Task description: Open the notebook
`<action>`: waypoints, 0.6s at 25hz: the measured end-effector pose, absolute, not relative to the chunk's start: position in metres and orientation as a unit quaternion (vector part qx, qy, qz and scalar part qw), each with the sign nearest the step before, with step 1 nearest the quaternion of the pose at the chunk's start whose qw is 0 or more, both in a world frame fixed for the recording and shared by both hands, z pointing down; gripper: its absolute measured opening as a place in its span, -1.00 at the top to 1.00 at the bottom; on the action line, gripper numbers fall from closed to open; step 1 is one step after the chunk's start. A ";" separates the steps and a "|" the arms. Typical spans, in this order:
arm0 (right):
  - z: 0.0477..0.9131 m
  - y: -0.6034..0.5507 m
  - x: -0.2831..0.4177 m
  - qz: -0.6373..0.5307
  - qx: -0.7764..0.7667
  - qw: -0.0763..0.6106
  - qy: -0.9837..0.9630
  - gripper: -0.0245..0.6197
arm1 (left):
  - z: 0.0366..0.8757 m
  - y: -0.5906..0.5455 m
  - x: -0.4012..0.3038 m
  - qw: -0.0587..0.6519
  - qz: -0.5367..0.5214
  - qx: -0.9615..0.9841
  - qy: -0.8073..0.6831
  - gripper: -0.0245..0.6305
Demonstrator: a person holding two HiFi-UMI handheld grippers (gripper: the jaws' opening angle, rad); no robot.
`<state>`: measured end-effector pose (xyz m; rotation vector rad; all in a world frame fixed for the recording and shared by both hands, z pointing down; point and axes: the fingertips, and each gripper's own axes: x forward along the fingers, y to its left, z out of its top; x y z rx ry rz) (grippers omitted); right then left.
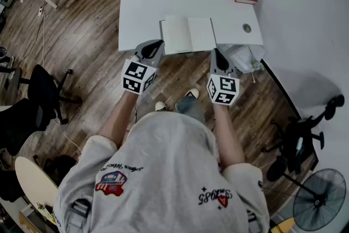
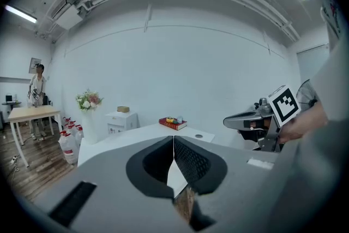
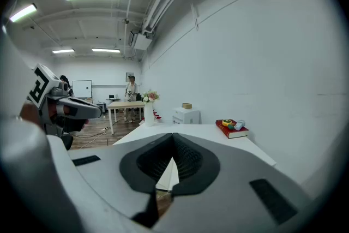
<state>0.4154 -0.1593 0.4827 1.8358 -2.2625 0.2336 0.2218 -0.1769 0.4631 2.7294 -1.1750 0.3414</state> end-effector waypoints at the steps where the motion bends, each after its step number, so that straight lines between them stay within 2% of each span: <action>1: 0.483 -0.157 0.415 0.080 0.624 0.109 -0.770 0.92 | 0.462 -0.176 0.221 0.074 0.112 0.910 -0.392 0.91; 15: 0.481 -0.140 0.412 0.083 0.622 0.098 -0.772 0.92 | 0.455 -0.168 0.215 0.067 0.110 0.909 -0.396 0.91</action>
